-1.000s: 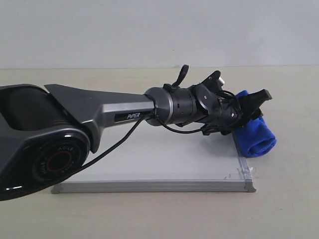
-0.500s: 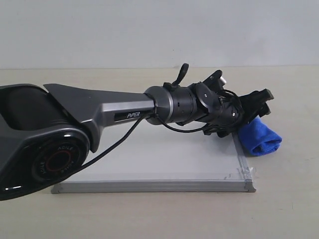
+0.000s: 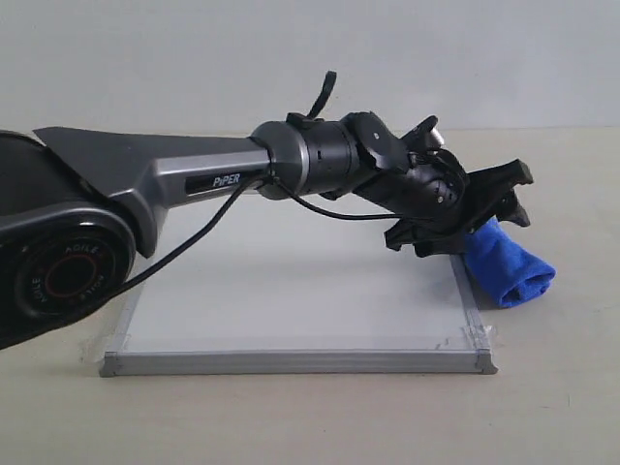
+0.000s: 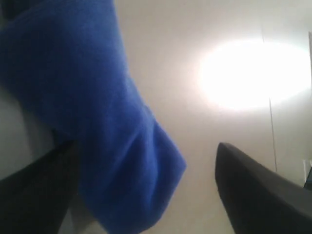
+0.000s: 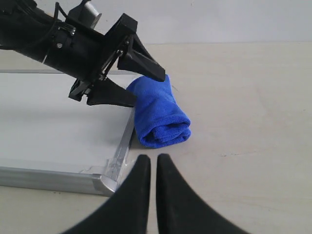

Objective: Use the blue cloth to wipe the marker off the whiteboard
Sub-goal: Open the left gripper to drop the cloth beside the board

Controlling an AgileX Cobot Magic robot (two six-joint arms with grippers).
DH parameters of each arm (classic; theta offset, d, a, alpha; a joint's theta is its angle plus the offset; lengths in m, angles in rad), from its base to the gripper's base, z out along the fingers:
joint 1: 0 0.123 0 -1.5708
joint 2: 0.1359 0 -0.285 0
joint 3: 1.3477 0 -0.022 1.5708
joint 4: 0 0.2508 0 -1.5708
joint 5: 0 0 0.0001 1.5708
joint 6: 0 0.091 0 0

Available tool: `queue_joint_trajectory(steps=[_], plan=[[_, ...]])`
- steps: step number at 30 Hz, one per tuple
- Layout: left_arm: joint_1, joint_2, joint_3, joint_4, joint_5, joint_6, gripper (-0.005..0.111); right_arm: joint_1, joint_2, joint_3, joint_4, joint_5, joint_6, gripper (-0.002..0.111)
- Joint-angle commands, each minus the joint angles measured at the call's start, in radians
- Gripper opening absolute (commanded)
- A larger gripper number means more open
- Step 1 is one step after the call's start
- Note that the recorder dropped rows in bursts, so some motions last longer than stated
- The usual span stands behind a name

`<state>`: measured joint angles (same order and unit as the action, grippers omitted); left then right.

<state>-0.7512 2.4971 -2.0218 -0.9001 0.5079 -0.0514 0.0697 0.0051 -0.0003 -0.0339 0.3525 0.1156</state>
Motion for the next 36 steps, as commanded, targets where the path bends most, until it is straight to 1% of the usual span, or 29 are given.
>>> queue_joint_trajectory(steps=[1, 3, 5, 7, 12, 16, 23, 26, 29, 32, 36], plan=[[0.050, -0.012, -0.005, 0.031, 0.143, 0.007, 0.068, -0.005, -0.005, 0.000, -0.002, -0.010, -0.003, 0.001], [0.068, -0.012, -0.005, 0.077, 0.201, -0.007, 0.064, -0.005, -0.005, 0.000, -0.002, -0.010, -0.003, 0.001], [0.080, -0.012, -0.005, 0.118, 0.231, -0.023, 0.054, -0.005, -0.005, 0.000, -0.002, -0.010, -0.003, 0.001], [0.090, -0.012, -0.005, 0.141, 0.234, -0.023, 0.042, -0.005, -0.005, 0.000, -0.002, -0.010, -0.003, 0.001], [0.089, -0.012, -0.005, 0.139, 0.214, 0.027, 0.004, -0.005, -0.005, 0.000, -0.002, -0.012, -0.003, 0.001], [0.089, -0.012, -0.005, 0.155, 0.187, 0.016, 0.004, -0.005, -0.005, 0.000, -0.002, -0.012, -0.003, 0.001], [0.089, -0.012, -0.005, 0.158, 0.043, 0.002, 0.004, -0.005, -0.005, 0.000, -0.002, -0.012, -0.003, 0.001], [0.089, -0.004, -0.005, 0.161, 0.049, 0.016, 0.004, -0.005, -0.005, 0.000, -0.002, -0.012, -0.003, 0.001], [0.093, -0.009, -0.005, 0.184, 0.091, 0.076, 0.004, -0.005, -0.005, 0.000, -0.002, -0.012, -0.003, 0.001], [0.102, -0.040, -0.003, 0.280, 0.156, 0.071, 0.004, -0.005, -0.005, 0.000, -0.002, -0.012, -0.003, 0.001], [0.102, -0.129, 0.060, 0.507, 0.202, -0.076, 0.004, -0.005, -0.005, 0.000, -0.002, -0.012, -0.003, 0.001]])
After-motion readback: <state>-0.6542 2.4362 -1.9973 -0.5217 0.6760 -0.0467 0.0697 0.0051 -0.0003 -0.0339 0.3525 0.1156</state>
